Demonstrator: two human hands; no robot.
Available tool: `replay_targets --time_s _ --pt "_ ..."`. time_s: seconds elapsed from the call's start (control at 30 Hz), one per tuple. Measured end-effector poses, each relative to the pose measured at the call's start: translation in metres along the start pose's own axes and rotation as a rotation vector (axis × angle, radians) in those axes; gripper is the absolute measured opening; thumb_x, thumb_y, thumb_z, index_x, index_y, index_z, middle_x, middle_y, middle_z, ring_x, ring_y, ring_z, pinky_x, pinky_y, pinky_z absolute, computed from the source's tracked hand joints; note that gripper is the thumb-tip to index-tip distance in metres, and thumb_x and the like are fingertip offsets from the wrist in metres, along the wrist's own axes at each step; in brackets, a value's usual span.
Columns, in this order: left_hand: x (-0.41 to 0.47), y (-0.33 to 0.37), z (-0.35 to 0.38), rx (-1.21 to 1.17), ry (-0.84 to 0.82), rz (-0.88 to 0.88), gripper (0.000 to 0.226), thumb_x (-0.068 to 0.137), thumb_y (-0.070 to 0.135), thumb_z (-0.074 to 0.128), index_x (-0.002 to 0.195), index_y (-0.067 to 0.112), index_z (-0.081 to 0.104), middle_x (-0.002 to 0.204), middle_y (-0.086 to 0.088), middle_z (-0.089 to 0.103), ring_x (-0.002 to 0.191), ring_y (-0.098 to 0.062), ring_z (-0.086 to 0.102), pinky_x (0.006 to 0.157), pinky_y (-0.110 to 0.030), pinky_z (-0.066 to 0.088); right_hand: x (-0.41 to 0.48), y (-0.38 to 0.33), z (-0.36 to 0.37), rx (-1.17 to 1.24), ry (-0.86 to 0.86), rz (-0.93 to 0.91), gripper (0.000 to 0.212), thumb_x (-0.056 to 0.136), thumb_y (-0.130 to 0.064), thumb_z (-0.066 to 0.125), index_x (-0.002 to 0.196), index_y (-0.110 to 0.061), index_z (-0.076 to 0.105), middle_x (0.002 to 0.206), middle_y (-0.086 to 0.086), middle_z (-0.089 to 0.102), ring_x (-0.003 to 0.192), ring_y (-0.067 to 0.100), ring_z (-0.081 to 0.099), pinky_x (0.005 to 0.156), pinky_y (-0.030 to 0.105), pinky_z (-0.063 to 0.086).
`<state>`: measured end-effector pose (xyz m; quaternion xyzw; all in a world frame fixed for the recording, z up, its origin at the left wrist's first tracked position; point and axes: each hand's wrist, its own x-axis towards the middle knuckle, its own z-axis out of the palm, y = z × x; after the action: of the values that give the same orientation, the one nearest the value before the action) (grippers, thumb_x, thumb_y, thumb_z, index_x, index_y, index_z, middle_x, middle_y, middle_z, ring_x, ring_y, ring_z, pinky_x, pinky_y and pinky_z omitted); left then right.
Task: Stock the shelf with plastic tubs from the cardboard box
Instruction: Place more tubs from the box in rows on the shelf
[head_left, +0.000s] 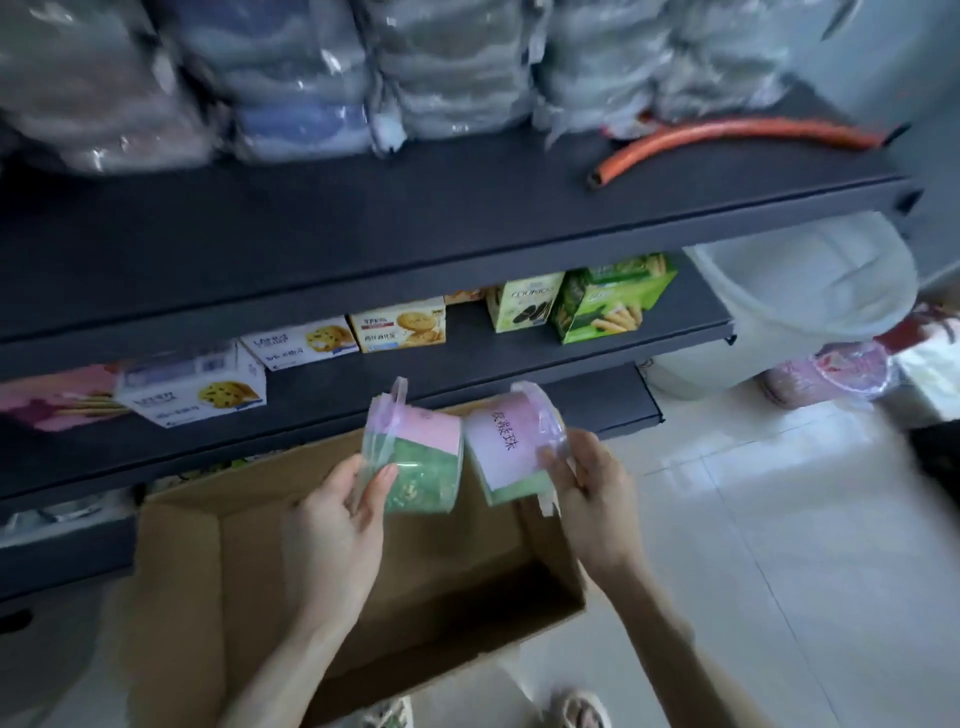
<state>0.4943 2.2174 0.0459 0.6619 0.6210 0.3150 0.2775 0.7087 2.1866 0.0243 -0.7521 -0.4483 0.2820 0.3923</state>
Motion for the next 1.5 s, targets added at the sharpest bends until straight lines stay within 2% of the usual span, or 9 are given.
replay_targets --time_s 0.17,0.33,0.5,0.73,0.83,0.97,1.2,1.37,1.5 --pt "-0.001 0.12 -0.013 -0.065 0.125 0.093 0.034 0.086 0.038 0.053 0.1 0.009 0.065 0.079 -0.002 0.071 0.064 -0.016 0.066 0.054 -0.038 0.055 0.021 -0.056 -0.123 0.028 0.065 -0.183 0.022 0.093 -0.019 0.057 0.074 -0.029 0.05 0.057 -0.019 0.051 0.053 0.006 0.04 0.055 0.028 0.035" --pt "0.0 0.244 -0.005 -0.104 0.259 0.226 0.013 0.088 0.026 0.057 0.095 0.016 0.053 0.082 0.002 0.067 0.065 -0.005 0.059 0.052 -0.024 0.047 0.05 -0.097 -0.253 -0.016 0.103 -0.325 0.009 0.092 -0.02 0.057 0.096 -0.014 0.062 0.07 0.002 0.063 0.066 0.024 0.053 0.068 0.038 0.044" --pt "0.021 0.356 -0.014 -0.112 0.324 0.386 0.015 0.089 0.024 0.056 0.1 0.014 0.053 0.08 -0.002 0.068 0.065 -0.018 0.064 0.056 -0.043 0.052 0.083 -0.141 -0.355 0.013 0.208 -0.465 0.012 0.091 -0.023 0.059 0.099 -0.015 0.063 0.066 -0.011 0.058 0.058 0.007 0.05 0.064 0.031 0.04" --pt "0.075 0.471 -0.017 -0.101 0.445 0.592 0.014 0.091 0.014 0.056 0.093 0.023 0.046 0.065 0.0 0.06 0.056 -0.009 0.056 0.049 -0.019 0.041 0.158 -0.197 -0.44 0.044 0.287 -0.639 0.017 0.089 -0.022 0.061 0.105 -0.017 0.063 0.083 -0.014 0.065 0.072 0.014 0.058 0.072 0.032 0.044" --pt "0.107 0.501 -0.01 -0.088 0.468 0.651 0.017 0.09 0.013 0.057 0.094 0.024 0.045 0.066 0.002 0.056 0.06 -0.005 0.054 0.05 -0.013 0.039 0.195 -0.21 -0.461 0.026 0.319 -0.739 0.017 0.088 -0.018 0.062 0.105 -0.017 0.062 0.077 -0.026 0.057 0.062 0.001 0.053 0.062 0.023 0.036" --pt "0.154 0.522 0.002 0.041 0.485 0.637 0.013 0.089 0.016 0.059 0.1 0.014 0.053 0.086 0.001 0.061 0.062 -0.004 0.049 0.056 -0.02 0.035 0.247 -0.223 -0.479 -0.083 0.29 -0.808 0.021 0.091 -0.02 0.059 0.11 -0.015 0.061 0.078 -0.006 0.061 0.055 0.005 0.042 0.063 0.027 0.034" --pt "0.192 0.528 0.011 0.228 0.36 0.646 0.021 0.085 0.013 0.063 0.106 0.014 0.064 0.109 0.005 0.054 0.106 -0.008 0.044 0.093 -0.027 0.034 0.301 -0.228 -0.492 -0.187 0.06 -0.871 0.031 0.091 -0.015 0.059 0.121 -0.023 0.059 0.115 -0.001 0.049 0.103 0.021 0.054 0.092 0.035 0.046" --pt "0.188 0.525 0.02 0.206 0.415 0.566 0.033 0.086 0.01 0.062 0.119 0.015 0.06 0.12 0.008 0.052 0.118 -0.014 0.048 0.1 -0.026 0.032 0.32 -0.224 -0.5 -0.207 -0.095 -0.91 0.033 0.088 -0.011 0.062 0.117 -0.024 0.053 0.138 -0.008 0.047 0.128 0.011 0.041 0.087 -0.002 0.03" --pt "0.175 0.539 0.043 0.318 0.522 0.57 0.056 0.084 0.027 0.067 0.135 0.016 0.046 0.139 -0.002 0.045 0.13 -0.016 0.033 0.107 -0.035 0.024 0.319 -0.228 -0.494 -0.252 0.054 -1.022 0.049 0.079 -0.035 0.071 0.122 -0.019 0.054 0.14 -0.002 0.042 0.131 0.021 0.027 0.105 0.031 0.031"
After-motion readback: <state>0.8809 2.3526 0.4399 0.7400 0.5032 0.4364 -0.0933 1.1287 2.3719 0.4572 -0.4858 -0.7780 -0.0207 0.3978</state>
